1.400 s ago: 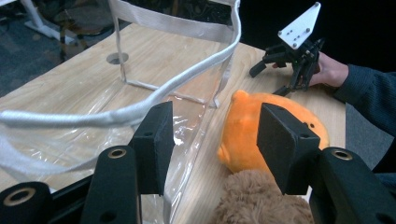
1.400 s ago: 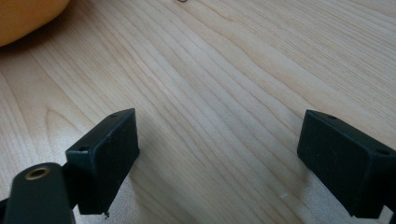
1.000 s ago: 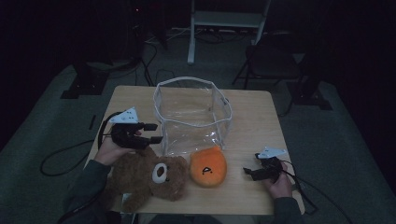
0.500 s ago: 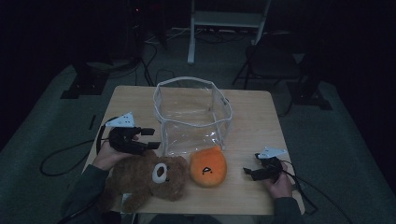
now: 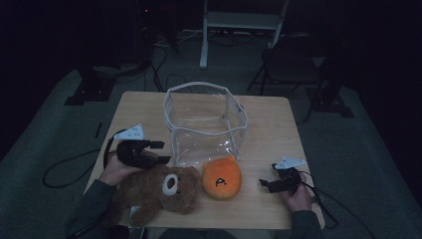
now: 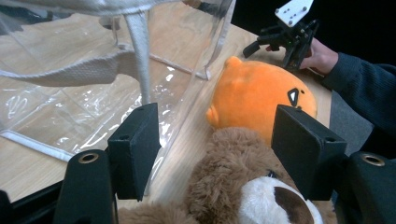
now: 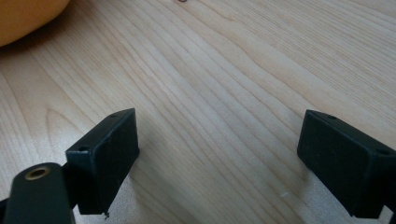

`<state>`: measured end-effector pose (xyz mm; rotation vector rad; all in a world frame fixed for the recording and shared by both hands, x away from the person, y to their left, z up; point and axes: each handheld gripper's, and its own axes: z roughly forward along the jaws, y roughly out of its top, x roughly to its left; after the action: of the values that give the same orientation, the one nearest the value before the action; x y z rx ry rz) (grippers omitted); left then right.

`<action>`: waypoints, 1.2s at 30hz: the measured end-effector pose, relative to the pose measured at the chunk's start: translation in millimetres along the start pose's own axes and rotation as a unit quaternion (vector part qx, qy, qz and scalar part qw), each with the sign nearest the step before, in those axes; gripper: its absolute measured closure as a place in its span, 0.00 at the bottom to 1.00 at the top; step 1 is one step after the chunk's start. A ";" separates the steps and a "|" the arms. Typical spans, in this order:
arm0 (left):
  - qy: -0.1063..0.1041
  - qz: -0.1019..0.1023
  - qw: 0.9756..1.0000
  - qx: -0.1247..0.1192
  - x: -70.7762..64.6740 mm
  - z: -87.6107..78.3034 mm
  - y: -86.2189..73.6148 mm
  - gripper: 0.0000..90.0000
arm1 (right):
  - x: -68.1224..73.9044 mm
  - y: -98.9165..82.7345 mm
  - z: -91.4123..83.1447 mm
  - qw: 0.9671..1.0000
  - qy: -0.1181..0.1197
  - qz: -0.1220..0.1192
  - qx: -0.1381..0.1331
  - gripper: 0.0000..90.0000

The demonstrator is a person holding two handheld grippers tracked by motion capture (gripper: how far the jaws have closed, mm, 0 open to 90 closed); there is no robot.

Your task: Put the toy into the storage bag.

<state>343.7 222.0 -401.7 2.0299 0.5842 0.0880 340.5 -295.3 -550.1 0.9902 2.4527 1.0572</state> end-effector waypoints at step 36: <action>0.003 0.046 0.998 0.052 -20.1 20.1 -20.0 0.36 | 0.0 0.0 0.0 1.000 0.000 0.000 0.000 0.13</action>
<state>324.6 205.1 -425.3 2.1581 0.5070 0.1202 340.5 -295.4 -550.1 0.9899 2.4528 1.0558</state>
